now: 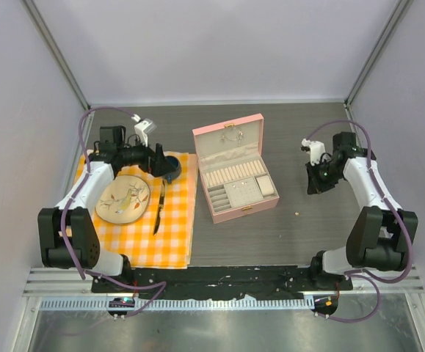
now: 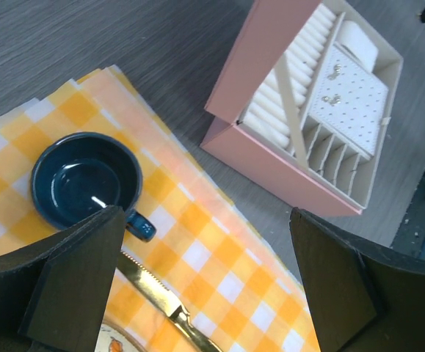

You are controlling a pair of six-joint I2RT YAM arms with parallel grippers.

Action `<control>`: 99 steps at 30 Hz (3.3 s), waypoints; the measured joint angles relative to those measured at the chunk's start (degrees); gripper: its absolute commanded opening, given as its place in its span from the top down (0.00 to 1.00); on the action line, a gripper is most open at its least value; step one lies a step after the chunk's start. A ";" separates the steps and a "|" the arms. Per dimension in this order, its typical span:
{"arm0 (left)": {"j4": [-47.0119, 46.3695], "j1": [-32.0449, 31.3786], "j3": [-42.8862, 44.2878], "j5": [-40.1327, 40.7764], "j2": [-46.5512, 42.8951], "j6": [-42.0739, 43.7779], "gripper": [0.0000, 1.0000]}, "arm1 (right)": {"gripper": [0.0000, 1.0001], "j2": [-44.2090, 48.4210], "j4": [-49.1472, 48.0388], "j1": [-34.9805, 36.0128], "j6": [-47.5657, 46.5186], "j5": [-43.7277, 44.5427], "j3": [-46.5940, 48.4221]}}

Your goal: Organize the mixed jewelry

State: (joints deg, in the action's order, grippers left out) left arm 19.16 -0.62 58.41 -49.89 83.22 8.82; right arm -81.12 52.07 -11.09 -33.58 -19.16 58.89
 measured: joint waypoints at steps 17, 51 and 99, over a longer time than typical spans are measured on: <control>0.39 -17.84 8.09 -7.56 -9.05 -12.79 0.00 | 0.99 1.38 9.97 10.91 5.64 -24.28 18.25; 9.16 -43.50 34.62 33.48 3.69 7.04 0.00 | 0.99 -0.68 15.26 12.76 12.00 -48.50 32.20; -26.95 -45.55 17.25 3.45 2.10 38.21 0.33 | 0.99 -0.98 1.95 12.76 30.23 -58.03 27.30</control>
State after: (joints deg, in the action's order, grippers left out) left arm -7.79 -46.17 75.66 -46.44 85.32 47.03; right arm -82.11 54.02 1.67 -3.36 -77.19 86.19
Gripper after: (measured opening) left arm 0.689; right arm 0.033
